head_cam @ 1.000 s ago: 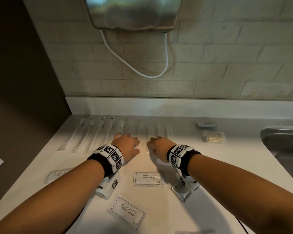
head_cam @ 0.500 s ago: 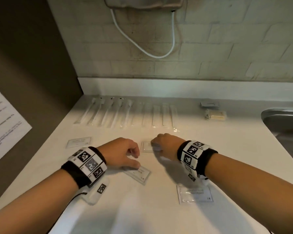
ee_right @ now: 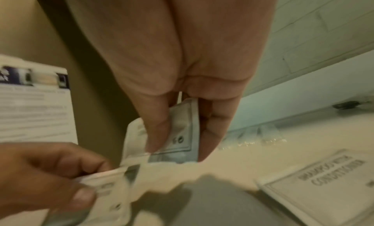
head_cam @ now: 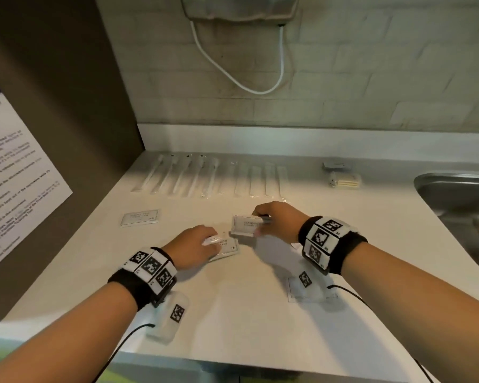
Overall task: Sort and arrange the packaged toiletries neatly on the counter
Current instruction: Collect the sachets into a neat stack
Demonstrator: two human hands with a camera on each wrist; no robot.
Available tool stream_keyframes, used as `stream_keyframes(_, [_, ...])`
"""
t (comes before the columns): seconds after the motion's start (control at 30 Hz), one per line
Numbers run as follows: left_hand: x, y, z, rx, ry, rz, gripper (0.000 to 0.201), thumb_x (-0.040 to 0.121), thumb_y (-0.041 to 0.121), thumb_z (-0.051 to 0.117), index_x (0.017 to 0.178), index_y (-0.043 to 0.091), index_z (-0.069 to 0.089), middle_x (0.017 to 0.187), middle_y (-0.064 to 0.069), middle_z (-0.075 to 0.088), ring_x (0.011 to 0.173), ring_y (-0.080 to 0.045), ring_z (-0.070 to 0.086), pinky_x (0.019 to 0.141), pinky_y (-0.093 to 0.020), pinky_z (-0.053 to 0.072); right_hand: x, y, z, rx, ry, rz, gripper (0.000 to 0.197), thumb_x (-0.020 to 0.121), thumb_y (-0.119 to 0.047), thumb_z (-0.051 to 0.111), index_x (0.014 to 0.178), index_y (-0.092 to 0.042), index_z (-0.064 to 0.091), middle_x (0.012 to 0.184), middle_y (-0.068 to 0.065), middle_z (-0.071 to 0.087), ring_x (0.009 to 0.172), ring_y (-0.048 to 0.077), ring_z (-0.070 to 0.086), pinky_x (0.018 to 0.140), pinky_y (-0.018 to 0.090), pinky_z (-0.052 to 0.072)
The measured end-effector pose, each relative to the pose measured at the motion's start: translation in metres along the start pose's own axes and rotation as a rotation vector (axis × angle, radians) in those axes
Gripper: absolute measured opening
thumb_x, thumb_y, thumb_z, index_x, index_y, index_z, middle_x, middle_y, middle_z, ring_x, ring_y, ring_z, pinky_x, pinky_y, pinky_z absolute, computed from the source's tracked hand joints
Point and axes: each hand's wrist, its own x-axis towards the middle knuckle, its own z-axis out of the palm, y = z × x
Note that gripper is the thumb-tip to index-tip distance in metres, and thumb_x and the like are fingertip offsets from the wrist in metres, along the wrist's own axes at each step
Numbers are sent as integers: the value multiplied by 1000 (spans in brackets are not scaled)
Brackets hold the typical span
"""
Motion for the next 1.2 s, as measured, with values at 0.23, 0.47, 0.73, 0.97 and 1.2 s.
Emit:
stream_keyframes(0.23, [-16,43,-1,-401,-65,-39,24,95,5,45,101,7,68,90,-10,68,78,-23,63,62,-30,48,-46,-19,12,154,-42,-142,34,71,-18,83,101,-15,66,92,-7,69,68,0,53,56,9,38])
stream_keyframes(0.47, [-26,67,17,-628,-268,-36,24,99,30,54,109,7,56,93,-31,69,80,-48,67,71,-55,54,-54,-16,13,160,220,-40,43,64,-27,87,91,-17,56,76,-6,54,62,8,46,55,21,36])
stream_keyframes(0.73, [-31,63,24,-587,-140,-23,13,99,15,53,106,12,62,81,-25,71,66,-39,69,56,-41,53,-93,5,-4,-268,-311,346,68,65,-33,86,121,-12,53,115,2,60,102,22,58,90,33,49])
stream_keyframes(0.97, [-31,62,27,-575,-51,-35,14,96,11,52,102,9,64,71,-8,74,54,-19,69,49,-30,51,-94,27,8,-202,-363,324,36,72,-25,81,101,-18,62,112,-2,65,101,20,61,86,29,48])
stream_keyframes(1.2, [-32,51,21,-652,5,-104,14,94,16,55,101,14,66,77,-23,71,62,-37,67,53,-40,47,-45,48,-25,-342,-188,294,58,74,-16,78,126,-18,52,127,4,58,105,22,53,91,32,43])
